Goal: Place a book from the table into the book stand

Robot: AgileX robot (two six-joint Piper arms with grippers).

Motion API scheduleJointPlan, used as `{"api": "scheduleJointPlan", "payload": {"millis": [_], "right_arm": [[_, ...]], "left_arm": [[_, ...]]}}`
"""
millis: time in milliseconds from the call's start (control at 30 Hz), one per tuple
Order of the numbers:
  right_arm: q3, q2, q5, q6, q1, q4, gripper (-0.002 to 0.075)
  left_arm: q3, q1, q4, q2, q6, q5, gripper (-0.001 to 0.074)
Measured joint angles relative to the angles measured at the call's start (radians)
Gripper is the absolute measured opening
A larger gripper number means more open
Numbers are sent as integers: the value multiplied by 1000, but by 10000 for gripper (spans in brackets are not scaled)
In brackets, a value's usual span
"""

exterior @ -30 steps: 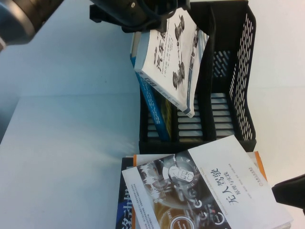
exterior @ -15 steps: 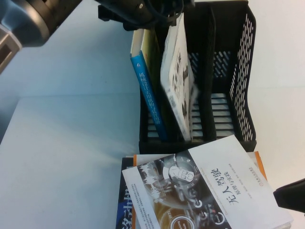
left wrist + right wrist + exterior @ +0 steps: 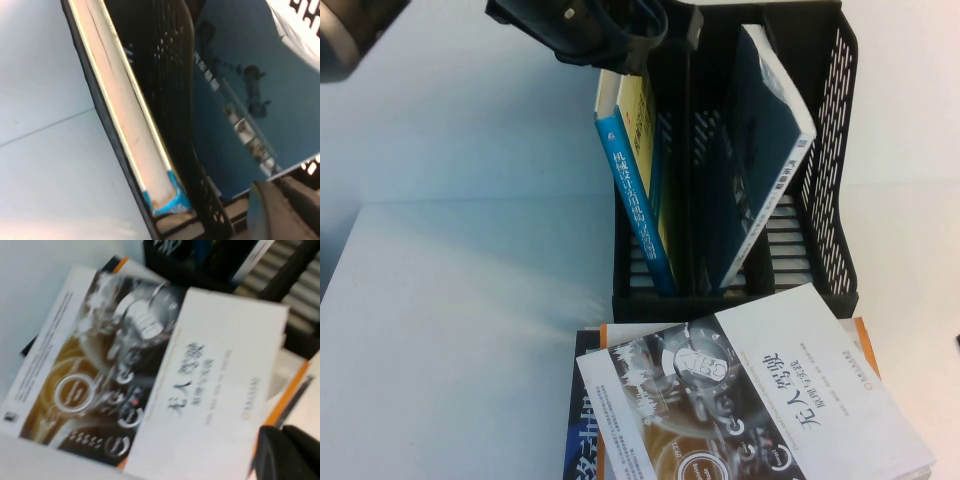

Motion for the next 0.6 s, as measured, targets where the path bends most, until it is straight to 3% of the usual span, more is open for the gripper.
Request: {"api": "scheduleJointPlan", "payload": {"millis": [167,300,467,600], "right_arm": [[-67,-109,-13,190,0,-270,-2],[-66,-234,-34,333,0,-409,-2],[-9,-425,-69,363,0,-444,-2],[76,-536,-71,371,0,-451,-2]], "left_arm": [[12,0,-14,-89,36,7,4],[131,2,-59,-237,73,-63,1],[476,6,-255,-466,218,-228,1],[817,6,-495,-654,434,-372,-1]]}}
